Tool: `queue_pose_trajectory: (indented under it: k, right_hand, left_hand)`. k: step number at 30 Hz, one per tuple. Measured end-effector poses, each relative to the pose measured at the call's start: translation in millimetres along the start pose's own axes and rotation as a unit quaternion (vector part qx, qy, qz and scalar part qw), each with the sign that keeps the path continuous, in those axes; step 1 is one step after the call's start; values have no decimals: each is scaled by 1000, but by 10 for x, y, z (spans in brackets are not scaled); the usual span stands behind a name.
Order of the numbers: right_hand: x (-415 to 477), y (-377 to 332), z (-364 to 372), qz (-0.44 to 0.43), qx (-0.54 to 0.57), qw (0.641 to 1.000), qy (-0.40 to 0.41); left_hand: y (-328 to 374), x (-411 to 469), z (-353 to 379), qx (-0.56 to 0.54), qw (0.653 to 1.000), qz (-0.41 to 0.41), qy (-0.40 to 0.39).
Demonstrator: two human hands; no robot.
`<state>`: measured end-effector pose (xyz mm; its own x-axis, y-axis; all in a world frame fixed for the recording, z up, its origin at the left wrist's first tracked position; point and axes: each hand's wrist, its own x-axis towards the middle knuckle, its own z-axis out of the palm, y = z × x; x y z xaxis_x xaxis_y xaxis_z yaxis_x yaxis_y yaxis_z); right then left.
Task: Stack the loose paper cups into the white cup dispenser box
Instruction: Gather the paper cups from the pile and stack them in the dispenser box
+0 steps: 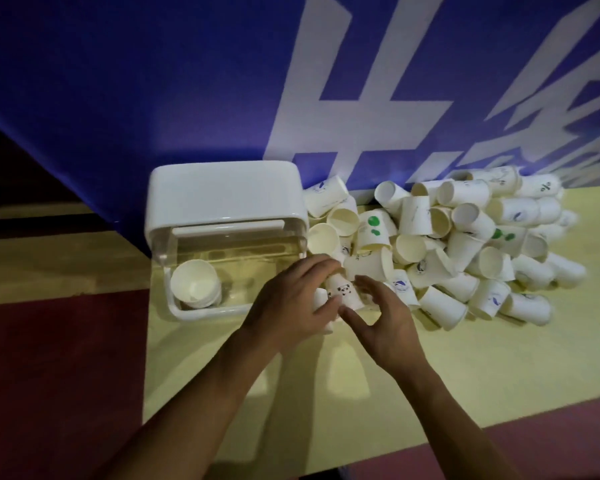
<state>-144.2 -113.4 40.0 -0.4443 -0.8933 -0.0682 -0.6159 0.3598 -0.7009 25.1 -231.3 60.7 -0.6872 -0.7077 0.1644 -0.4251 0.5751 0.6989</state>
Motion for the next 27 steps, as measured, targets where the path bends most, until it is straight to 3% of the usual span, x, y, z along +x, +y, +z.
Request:
queue_pose_trajectory:
  k: [5,10,14,21,27]
  right_hand:
    - [-48,472,-524,34,26,998,47]
    - [-118,899,-933,56,39,995,71]
    - [-95,1231,-1141,69,38,995,68]
    - [108,1495,-1280,74,22,996,50]
    - [513,1571,-1307,172,17,982,75]
  left_hand:
    - [242,714,678,95,987,-16,-129]
    - [232,1010,1243,202,963,-62,-170]
    - [122,1094,1434,224,960,-74,-153]
    - [127,1132,1537,137,978,-100,-121]
    - [206,834,1374,5,992,-128,-5]
